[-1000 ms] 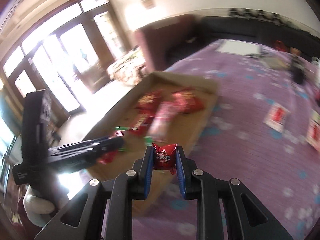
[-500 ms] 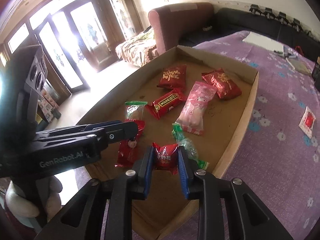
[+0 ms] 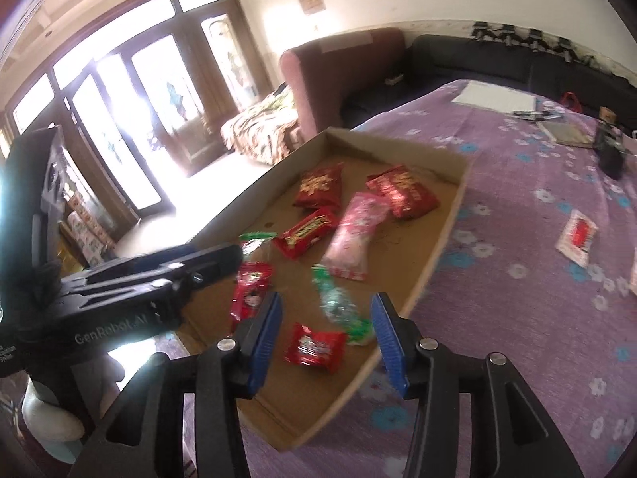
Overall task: Organize snacks
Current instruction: 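Open both tools to release the red snacks into the box, then grasp the pink pastry bag with right tool while left tool grasps a white-red packet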
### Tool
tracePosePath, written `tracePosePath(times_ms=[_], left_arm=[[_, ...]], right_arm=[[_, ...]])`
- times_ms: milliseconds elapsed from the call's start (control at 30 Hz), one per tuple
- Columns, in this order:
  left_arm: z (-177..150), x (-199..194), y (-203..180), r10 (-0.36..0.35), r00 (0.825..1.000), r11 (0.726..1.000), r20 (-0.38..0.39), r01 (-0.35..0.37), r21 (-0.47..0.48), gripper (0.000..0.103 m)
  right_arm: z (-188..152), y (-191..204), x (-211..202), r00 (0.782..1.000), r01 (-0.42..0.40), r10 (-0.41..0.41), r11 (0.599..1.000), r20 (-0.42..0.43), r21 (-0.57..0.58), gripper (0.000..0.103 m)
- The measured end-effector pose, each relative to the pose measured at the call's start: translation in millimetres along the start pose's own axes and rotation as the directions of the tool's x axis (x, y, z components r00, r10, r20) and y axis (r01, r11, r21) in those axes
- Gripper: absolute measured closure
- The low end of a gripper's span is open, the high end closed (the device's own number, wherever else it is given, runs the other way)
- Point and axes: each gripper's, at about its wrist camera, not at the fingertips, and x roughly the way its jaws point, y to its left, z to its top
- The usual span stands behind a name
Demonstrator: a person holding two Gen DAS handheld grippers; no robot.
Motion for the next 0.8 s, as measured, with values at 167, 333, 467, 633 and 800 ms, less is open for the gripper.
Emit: tracePosePath(times_ms=[167,333,467,633,800], left_arm=[[-0.7,-7.4,-15.6,0.013,1.0,0.999,0.016,-0.014,0.043,0.025],[-6.8,-9.8,-44.3,-0.011,1.0,0.992,-0.006,0.011,0.126,0.025],[-11.2,-15.6,-65.6,-0.016,1.0,0.983,-0.005,0.017,0.181,0.025],[-14.6,-20.0,-89.5,-0.02,1.0,0.971,-0.007,0.021,0.237,0.025],[-16.4,-18.5,-115.4,-0.027,0.999,0.958,-0.022,0.033,0.286,0.025]], right_arm=[[-14.0,-29.0,-21.1,0.999,0.045,-0.046,0.997,0.016,0.06,0.046],[-27.9,-54.1,-39.0,0.996,0.089,-0.092,0.99,0.021,0.112,0.046],[-37.4,-75.1,-54.1,0.992,0.112,-0.119,0.981,0.034,0.158,0.046],[-48.0,-103.0,-74.2,0.986,0.14,-0.155,0.967,0.054,0.212,0.046],[-59.0,-136.5,-92.3,0.98,0.163,-0.188,0.946,0.063,0.282,0.045]])
